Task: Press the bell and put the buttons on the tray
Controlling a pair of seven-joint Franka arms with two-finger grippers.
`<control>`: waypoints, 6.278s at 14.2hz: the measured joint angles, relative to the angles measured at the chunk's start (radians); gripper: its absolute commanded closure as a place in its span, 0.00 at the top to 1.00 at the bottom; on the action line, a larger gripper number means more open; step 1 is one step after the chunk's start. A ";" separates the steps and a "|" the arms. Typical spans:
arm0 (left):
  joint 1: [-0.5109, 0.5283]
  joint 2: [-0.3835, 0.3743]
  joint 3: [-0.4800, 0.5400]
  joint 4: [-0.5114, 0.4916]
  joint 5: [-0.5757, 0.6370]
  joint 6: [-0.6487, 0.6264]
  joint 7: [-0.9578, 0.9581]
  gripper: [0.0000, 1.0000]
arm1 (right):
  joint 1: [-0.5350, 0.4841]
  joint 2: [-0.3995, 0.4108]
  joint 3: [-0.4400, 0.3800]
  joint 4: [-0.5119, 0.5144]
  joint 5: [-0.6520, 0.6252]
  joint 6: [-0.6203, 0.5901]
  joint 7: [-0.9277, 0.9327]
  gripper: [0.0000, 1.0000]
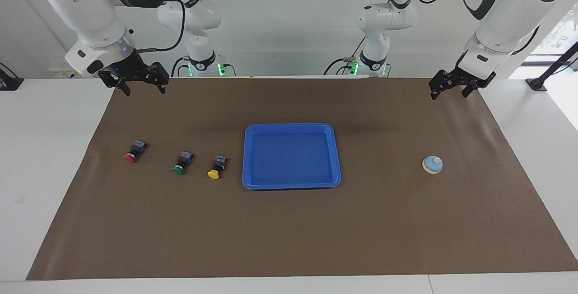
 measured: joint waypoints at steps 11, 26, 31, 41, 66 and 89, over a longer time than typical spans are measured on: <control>0.000 0.000 0.000 0.000 -0.001 0.039 0.000 0.00 | 0.000 0.000 0.000 0.000 0.000 0.000 0.000 1.00; 0.089 0.195 0.007 -0.151 -0.001 0.424 -0.010 0.00 | 0.000 0.000 0.000 0.000 0.000 0.000 0.000 1.00; 0.106 0.207 0.006 -0.262 -0.001 0.574 -0.005 0.00 | 0.000 0.000 0.000 0.000 0.000 0.000 0.000 1.00; 0.104 0.227 -0.001 -0.365 -0.001 0.680 0.008 0.00 | 0.000 0.000 0.000 0.000 0.000 0.000 0.000 1.00; 0.056 0.151 -0.018 -0.102 -0.001 0.236 0.012 0.75 | 0.000 0.000 0.000 0.000 0.000 0.000 0.000 1.00; 0.023 0.039 -0.026 -0.010 -0.003 0.024 0.012 1.00 | 0.000 0.000 0.000 0.000 0.000 0.000 0.000 1.00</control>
